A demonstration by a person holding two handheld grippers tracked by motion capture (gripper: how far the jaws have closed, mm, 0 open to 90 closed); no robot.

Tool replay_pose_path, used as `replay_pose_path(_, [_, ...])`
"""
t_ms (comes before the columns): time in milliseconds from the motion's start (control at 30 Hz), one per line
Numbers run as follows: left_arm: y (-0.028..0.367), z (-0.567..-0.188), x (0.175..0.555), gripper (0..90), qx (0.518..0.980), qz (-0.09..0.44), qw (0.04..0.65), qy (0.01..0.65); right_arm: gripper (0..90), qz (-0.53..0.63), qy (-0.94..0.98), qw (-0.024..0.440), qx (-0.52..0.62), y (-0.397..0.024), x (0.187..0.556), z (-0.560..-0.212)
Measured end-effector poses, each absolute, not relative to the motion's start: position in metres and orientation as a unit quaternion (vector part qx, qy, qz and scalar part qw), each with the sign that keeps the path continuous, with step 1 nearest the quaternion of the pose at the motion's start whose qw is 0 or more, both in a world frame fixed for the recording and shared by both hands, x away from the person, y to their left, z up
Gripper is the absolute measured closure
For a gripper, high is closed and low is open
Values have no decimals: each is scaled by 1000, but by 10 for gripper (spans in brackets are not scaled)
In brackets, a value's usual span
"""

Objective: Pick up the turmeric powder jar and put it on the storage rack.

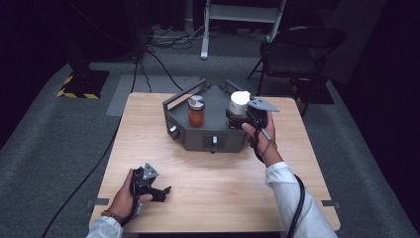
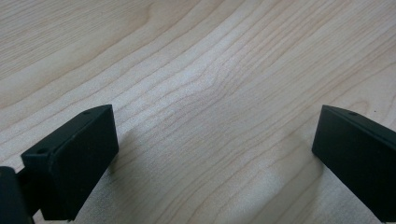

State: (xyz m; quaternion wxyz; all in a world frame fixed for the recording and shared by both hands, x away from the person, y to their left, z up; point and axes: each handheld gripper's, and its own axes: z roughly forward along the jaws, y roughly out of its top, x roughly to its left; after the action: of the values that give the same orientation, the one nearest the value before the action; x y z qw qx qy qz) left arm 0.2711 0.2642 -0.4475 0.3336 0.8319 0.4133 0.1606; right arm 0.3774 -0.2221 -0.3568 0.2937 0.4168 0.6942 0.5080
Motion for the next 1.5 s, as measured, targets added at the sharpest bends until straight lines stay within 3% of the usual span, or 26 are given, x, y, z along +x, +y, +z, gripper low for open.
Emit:
replay_pose_path(633, [264,-447,271,2,832,161,334,413,41,506,689,318,411,-225,340,-370])
replay_pose_path(1033, [264,-448,271,2,832,161,334,413,40,487,704,360,370,-223,313,-387])
replay_pose_path(1500, [264,-448,271,2,832,160,334,414,40,470,733,375,319,-226,292,-409])
